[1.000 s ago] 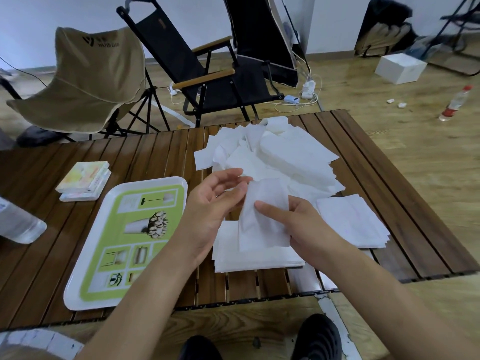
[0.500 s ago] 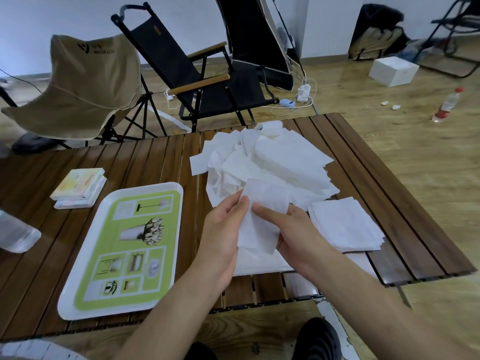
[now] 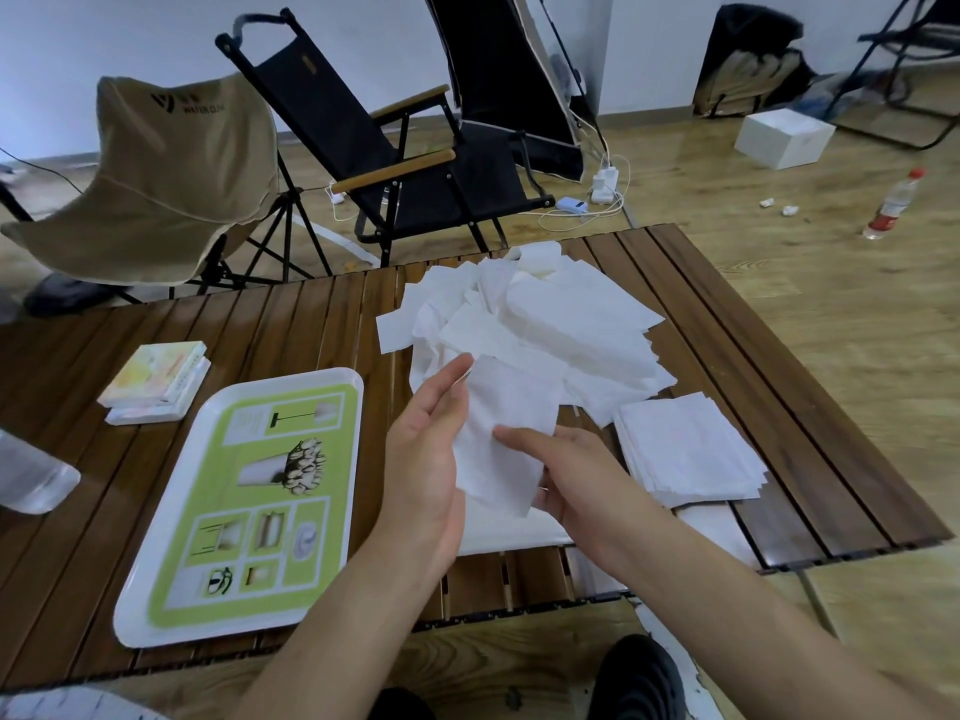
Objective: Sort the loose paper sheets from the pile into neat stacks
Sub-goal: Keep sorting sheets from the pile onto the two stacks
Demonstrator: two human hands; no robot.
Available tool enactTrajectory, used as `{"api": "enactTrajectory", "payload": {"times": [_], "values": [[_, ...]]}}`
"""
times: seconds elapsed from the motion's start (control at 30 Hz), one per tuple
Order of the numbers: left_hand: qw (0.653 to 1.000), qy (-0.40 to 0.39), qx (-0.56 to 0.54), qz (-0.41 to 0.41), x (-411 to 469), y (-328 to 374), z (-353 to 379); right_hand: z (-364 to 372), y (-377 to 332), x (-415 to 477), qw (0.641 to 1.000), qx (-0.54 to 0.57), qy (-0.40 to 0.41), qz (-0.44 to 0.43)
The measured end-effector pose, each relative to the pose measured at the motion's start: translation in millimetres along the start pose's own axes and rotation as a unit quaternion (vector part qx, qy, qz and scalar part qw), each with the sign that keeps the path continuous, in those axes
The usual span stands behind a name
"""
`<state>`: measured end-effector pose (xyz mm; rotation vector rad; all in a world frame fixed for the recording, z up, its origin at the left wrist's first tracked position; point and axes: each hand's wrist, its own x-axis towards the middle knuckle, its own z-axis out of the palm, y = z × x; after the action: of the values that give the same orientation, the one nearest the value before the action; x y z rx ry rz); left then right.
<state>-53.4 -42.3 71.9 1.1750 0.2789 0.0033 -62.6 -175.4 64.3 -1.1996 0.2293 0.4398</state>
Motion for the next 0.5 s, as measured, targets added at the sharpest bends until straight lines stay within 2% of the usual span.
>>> {"api": "enactTrajectory", "payload": {"times": [0.2,0.5], "values": [[0.999,-0.007,-0.043,-0.029,-0.8,1.2,1.5,1.5,-5.8,-2.1,0.996,0.078,-0.042,0.021],[0.998,-0.012,-0.058,-0.036,-2.6,1.5,3.2,3.7,-4.1,-3.1,0.997,0.072,-0.035,0.02]]}}
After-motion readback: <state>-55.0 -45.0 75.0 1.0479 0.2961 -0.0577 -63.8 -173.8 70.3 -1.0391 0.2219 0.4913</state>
